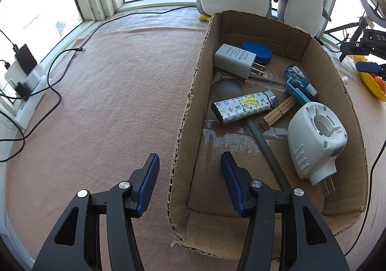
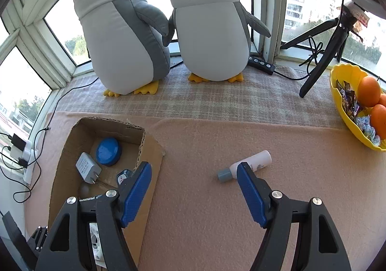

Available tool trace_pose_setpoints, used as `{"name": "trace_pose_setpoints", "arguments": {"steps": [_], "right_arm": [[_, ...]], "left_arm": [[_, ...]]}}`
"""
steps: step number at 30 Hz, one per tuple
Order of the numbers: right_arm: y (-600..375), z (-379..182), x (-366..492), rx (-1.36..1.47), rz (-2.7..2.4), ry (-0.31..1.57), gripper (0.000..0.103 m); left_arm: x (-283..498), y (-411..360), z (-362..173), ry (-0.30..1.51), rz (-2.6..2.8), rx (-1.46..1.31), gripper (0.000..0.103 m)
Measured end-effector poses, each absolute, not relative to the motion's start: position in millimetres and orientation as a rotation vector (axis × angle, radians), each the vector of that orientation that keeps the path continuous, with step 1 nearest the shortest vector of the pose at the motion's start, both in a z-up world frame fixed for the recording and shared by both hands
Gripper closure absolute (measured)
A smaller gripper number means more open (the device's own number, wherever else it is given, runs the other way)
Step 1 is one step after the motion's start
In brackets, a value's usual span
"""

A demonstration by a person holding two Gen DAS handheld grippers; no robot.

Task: Organize rigid objects
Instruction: 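Move the right tool to the white lotion bottle and grasp it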

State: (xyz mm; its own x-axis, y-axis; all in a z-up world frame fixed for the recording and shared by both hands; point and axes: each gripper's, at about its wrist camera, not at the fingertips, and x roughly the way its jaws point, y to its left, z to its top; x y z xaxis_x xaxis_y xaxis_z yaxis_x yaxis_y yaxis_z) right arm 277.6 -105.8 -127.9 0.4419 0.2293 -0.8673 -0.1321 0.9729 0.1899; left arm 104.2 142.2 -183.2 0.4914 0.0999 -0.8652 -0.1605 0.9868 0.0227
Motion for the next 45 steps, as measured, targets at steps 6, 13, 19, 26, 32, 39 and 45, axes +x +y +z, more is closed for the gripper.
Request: {"name": "trace_pose_setpoints", "arguments": {"steps": [6,13,19,26,32,39,45], "right_arm": [[-126.6,-137.7,285.0,0.122,0.157,1.142,0.034],[-143.6,-156.6,294.1,0.209,0.096,1.218,0.034],[-157.9,-174.0,307.1,0.294,0.049,1.276,0.042],[-160.9,-184.9,318.4,0.313,0.017,1.306,0.045],[-160.0,-189.4,328.0,0.274,-0.001,1.329,0.050],[-157.1,-189.2,333.2,0.186,-0.008,1.340,0.061],[-155.4,-190.8,323.1,0.147,0.023,1.344,0.083]], "left_arm": [[104.0,142.1,-183.3,1.045,0.159,-0.064,0.050],[104.0,142.2,-183.3,1.045,0.158,-0.064,0.050],[104.1,142.3,-183.3,1.045,0.158,-0.063,0.050],[103.9,142.1,-183.5,1.045,0.158,-0.064,0.050],[104.0,142.3,-183.4,1.045,0.158,-0.065,0.050],[103.9,142.3,-183.5,1.044,0.158,-0.064,0.050],[104.2,142.5,-183.1,1.044,0.159,-0.066,0.050]]}}
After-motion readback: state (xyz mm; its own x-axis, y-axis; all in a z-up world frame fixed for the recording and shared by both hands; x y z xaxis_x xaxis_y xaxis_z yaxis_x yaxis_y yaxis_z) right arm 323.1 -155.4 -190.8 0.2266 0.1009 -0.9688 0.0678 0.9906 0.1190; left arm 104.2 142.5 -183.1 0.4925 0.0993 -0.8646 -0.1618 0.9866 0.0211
